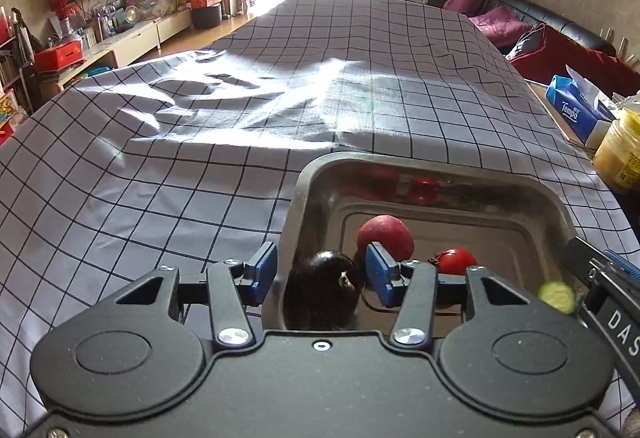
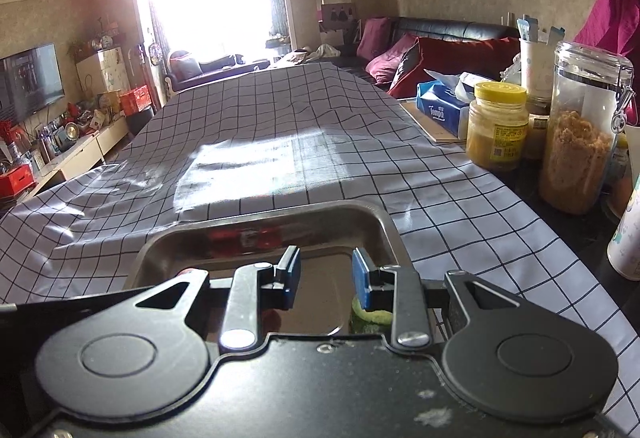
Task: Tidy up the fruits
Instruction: 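Carry both items over the steel tray and open both grippers to drop them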
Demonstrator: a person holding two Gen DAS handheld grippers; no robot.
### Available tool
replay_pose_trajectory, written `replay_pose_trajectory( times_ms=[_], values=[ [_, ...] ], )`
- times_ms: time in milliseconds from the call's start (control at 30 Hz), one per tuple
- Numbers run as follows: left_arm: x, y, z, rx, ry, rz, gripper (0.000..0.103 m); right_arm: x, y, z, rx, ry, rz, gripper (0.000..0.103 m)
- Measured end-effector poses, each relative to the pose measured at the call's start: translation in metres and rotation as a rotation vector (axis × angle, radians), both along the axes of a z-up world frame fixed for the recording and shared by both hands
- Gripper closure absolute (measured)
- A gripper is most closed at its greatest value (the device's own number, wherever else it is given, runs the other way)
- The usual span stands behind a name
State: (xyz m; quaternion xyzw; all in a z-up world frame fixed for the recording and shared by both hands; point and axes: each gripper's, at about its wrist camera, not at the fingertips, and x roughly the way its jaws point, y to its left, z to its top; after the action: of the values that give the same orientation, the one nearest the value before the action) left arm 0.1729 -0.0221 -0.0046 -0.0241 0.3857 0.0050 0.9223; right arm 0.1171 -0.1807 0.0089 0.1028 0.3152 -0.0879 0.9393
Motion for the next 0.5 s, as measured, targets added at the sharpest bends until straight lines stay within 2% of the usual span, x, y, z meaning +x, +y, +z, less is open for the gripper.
replay_pose_trajectory(
  times_ms=[500],
  values=[
    [-0.0007, -0.0039, -0.0019, 0.030, -0.002, -0.002, 0.047, 0.0057, -0.0024, -0.0055, 0.011, 0.040, -0.013, 0.072]
  ],
)
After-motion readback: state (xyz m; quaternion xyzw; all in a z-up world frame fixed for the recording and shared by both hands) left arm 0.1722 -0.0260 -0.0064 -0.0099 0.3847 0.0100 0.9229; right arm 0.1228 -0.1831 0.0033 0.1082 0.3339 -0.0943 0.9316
